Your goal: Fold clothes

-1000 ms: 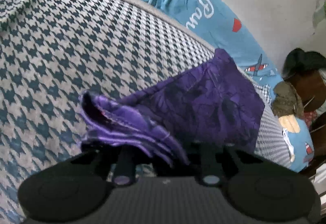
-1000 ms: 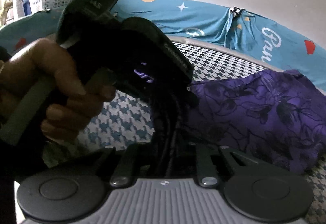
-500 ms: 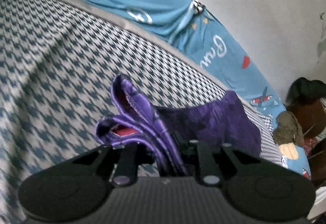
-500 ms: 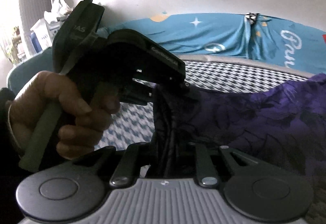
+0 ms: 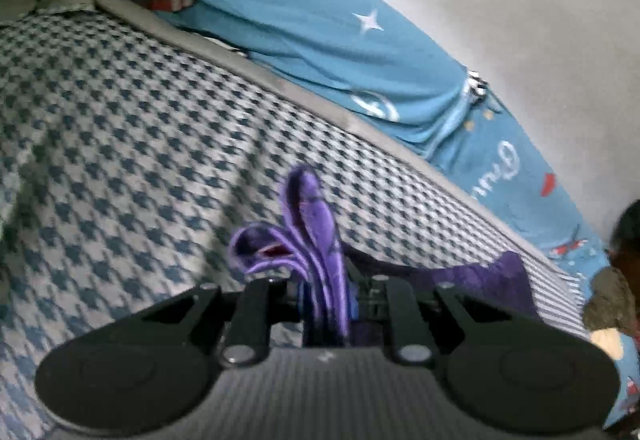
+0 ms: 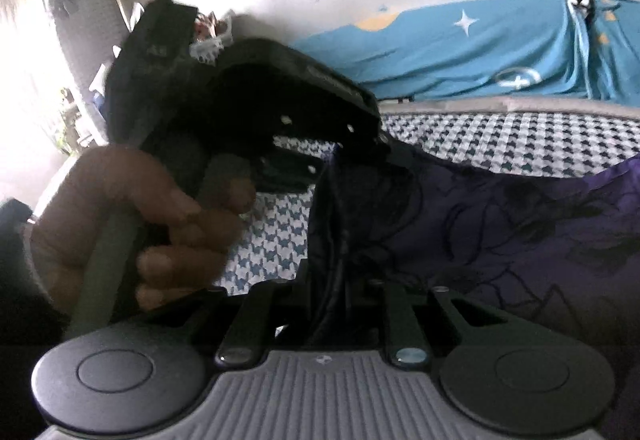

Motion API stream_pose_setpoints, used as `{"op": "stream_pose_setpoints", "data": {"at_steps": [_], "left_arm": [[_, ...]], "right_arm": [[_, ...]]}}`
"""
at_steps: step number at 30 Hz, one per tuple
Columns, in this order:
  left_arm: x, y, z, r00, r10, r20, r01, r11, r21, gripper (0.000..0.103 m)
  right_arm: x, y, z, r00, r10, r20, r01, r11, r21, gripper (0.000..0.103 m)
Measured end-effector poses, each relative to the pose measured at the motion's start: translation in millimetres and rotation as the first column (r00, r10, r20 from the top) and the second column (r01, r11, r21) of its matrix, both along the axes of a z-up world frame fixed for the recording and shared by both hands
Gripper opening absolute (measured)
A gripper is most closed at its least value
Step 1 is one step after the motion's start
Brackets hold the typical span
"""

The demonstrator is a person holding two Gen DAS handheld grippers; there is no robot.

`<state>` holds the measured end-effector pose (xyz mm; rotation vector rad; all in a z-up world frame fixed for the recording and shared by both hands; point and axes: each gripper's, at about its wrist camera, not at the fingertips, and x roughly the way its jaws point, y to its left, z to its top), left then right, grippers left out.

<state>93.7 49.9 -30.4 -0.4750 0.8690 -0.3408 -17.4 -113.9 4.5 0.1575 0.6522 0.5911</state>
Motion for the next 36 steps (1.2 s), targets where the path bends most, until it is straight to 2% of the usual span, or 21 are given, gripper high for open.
{"op": "stream_pose_setpoints", "data": {"at_steps": [1, 3, 4, 6, 11, 16, 20, 23, 34, 36], "left_arm": [[1.0, 0.7, -1.3, 1.000, 0.018, -0.008, -0.018, 1.000, 0.018, 0.022], [1.9, 2.7, -4.8, 0.998, 0.051, -0.034, -0.051, 0.998, 0.024, 0.039], [1.5, 3.5, -5.2, 0.997, 0.064, -0.037, -0.064, 0.998, 0.024, 0.042], [-1.7, 1.9, -1.2, 0.996, 0.084, -0.005, -0.083, 0.995, 0.053, 0.051], [-6.3, -10.6, 9.0, 0.996, 0.077, 0.052, -0.081, 0.994, 0.072, 0.068], [-14.3, -37.2, 14.8, 0.998, 0.001, 0.068, -0.007, 0.996, 0.090, 0.075], [-25.9, -60.1, 15.6, 0.995, -0.072, 0.065, 0.065, 0.993, 0.099, 0.085], [-32.6, -74.9, 13.7, 0.992, -0.105, 0.064, 0.094, 0.983, 0.157, 0.086], [-47.9, -114.6, -11.9, 0.975, -0.220, 0.040, 0.206, 0.953, 0.221, 0.090], [-50.1, -120.0, -17.4, 0.973, -0.228, 0.033, 0.215, 0.950, 0.228, 0.095]], "right_arm": [[1.6, -0.4, -2.2, 1.000, 0.003, -0.006, -0.003, 1.000, -0.005, 0.021], [4.8, -1.1, -6.6, 1.000, 0.008, -0.018, -0.008, 1.000, -0.015, 0.023], [5.7, -2.3, -8.4, 1.000, 0.011, -0.025, -0.011, 1.000, -0.019, 0.023], [3.5, -7.9, -7.5, 0.999, 0.030, -0.029, -0.031, 0.999, -0.029, 0.030], [-4.3, -26.1, 2.1, 0.997, 0.082, -0.007, -0.082, 0.993, -0.089, 0.031], [-10.6, -57.2, 8.3, 0.996, 0.090, 0.009, -0.088, 0.983, -0.160, 0.031], [-3.3, -86.0, 12.2, 0.997, 0.074, 0.013, -0.070, 0.978, -0.195, 0.031], [5.2, -108.5, 13.3, 0.999, 0.045, 0.011, -0.042, 0.979, -0.201, 0.031], [46.1, -165.9, 6.4, 0.996, -0.085, -0.032, 0.081, 0.988, -0.128, 0.031], [52.0, -169.3, 4.7, 0.995, -0.093, -0.030, 0.088, 0.987, -0.131, 0.031]]}}
